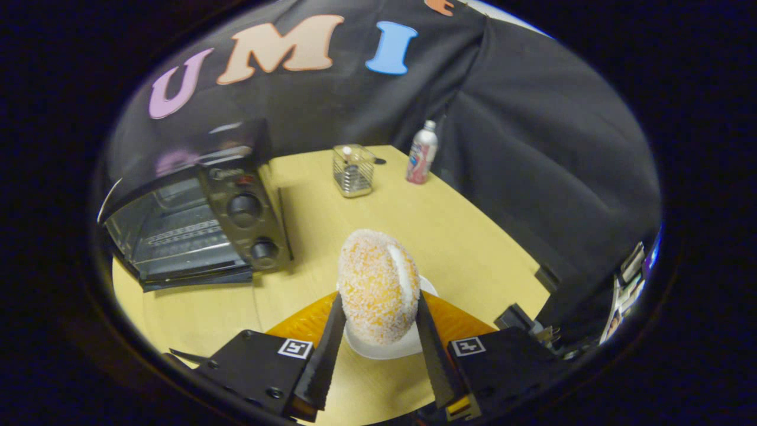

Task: Open the toaster oven, put the food inside, and close the toaster oven door.

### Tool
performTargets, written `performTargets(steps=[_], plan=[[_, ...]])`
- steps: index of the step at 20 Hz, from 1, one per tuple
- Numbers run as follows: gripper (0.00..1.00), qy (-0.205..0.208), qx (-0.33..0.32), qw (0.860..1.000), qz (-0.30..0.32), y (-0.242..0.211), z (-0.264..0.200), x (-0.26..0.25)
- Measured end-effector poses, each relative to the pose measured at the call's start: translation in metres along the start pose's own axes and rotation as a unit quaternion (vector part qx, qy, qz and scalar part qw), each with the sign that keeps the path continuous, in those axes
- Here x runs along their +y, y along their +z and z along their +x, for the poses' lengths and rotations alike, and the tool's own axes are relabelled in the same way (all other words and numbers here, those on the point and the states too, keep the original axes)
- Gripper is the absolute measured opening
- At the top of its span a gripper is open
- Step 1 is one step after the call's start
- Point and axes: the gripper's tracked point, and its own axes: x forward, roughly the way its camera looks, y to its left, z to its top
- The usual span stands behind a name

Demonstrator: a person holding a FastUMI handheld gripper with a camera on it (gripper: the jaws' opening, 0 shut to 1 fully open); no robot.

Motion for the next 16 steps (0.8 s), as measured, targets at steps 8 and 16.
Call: performTargets(steps=[8, 16], plan=[[1.00, 0.093, -0.055, 0.983, -0.152, 0.000, -0.055, 0.089], [1.00, 0.206, -0.051, 0.974, -0.078, -0.002, -0.067, 0.201]])
